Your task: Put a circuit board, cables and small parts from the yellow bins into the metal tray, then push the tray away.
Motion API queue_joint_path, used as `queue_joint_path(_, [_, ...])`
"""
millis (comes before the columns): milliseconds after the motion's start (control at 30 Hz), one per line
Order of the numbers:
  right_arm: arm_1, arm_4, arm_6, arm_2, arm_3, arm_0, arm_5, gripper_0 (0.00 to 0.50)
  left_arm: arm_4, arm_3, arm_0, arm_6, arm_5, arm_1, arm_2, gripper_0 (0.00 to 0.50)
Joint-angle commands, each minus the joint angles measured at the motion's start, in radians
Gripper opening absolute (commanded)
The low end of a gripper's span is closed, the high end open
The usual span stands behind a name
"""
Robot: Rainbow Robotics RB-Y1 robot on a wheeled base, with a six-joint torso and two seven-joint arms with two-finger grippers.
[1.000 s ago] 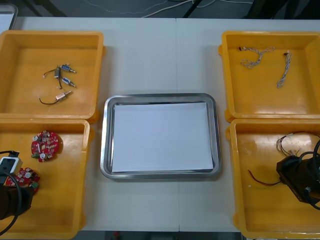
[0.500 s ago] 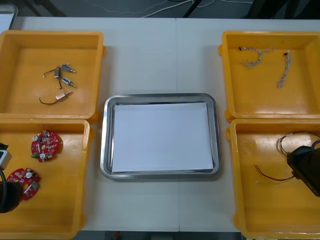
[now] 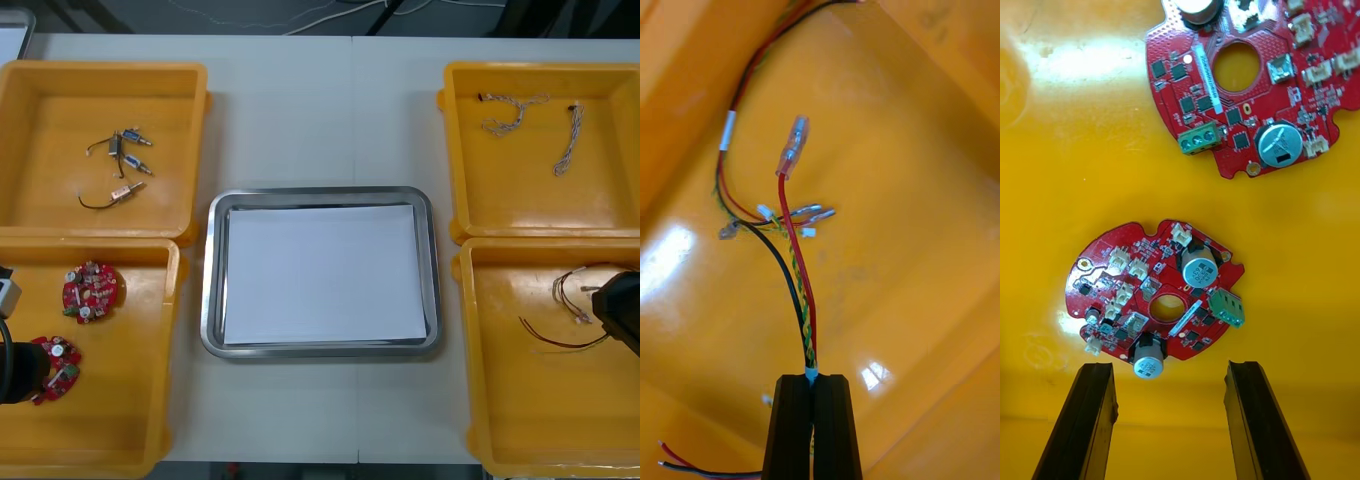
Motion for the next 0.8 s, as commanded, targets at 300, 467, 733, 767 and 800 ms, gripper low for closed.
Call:
queue_joint_path(300, [-0.084, -0.058, 0.365, -0.026, -0.11, -0.033, 0.008, 0.0, 0.015, -0.038, -0.017, 0.453, -0.008, 0.008, -0.024, 0.428])
queue_joint_path(467, [-0.1, -0.113, 0.483, -0.026, -0.116, -0.068, 0.008, 0.0, 0.004, -0.038, -0.014, 0.543, -0.013, 0.008, -0.041, 0.429])
queue_joint_path(733, [-0.111, -0.193, 0.672, -0.028, -0.116, -0.167, 0.008, 0.0, -0.019, -0.036, -0.01, 0.692, -0.053, 0.005, -0.091, 0.428])
queue_joint_path(767, [-0.113, -0.202, 0.7, -0.028, -0.116, -0.176, 0.008, 0.0, -0.026, -0.038, -0.01, 0.714, -0.057, 0.004, -0.102, 0.429])
queue_joint_path(800, [-0.116, -0.213, 0.723, -0.028, -0.116, -0.182, 0.008, 0.0, -0.036, -0.038, -0.007, 0.733, -0.068, 0.001, -0.113, 0.429])
